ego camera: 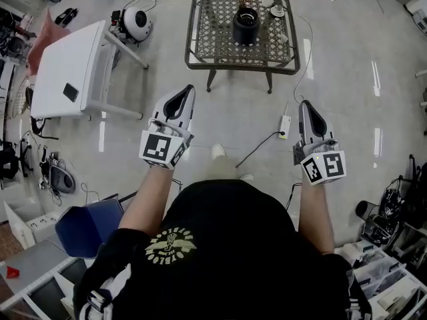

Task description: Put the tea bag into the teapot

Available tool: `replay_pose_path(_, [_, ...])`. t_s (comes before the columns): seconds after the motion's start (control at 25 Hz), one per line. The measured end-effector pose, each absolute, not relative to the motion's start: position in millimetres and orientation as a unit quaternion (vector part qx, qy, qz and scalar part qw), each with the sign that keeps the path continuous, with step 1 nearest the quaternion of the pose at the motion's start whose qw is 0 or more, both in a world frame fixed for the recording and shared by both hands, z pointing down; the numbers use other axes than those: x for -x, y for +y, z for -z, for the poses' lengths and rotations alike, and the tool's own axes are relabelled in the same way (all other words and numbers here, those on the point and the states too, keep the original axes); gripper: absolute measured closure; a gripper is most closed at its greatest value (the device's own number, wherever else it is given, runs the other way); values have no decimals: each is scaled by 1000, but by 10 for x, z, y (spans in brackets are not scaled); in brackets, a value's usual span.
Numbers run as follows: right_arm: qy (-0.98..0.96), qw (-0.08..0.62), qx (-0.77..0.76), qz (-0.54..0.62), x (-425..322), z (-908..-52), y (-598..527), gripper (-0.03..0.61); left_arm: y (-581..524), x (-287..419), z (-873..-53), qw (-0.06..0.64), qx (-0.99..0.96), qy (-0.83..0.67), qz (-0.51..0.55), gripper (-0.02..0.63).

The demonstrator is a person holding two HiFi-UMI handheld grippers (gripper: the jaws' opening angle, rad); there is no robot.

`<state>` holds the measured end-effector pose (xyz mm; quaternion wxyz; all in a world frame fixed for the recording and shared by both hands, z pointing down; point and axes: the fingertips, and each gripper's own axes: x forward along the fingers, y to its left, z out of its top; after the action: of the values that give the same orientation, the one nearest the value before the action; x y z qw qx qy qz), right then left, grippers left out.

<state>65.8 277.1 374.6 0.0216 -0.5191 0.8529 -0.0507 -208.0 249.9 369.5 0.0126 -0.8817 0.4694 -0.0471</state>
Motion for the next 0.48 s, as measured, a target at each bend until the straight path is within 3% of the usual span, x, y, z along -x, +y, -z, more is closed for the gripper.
replay_pose_path(0.48, [841, 11, 540, 25, -294, -3557, 2309, 572, 1863, 2489, -3633, 40, 886, 458, 58, 616])
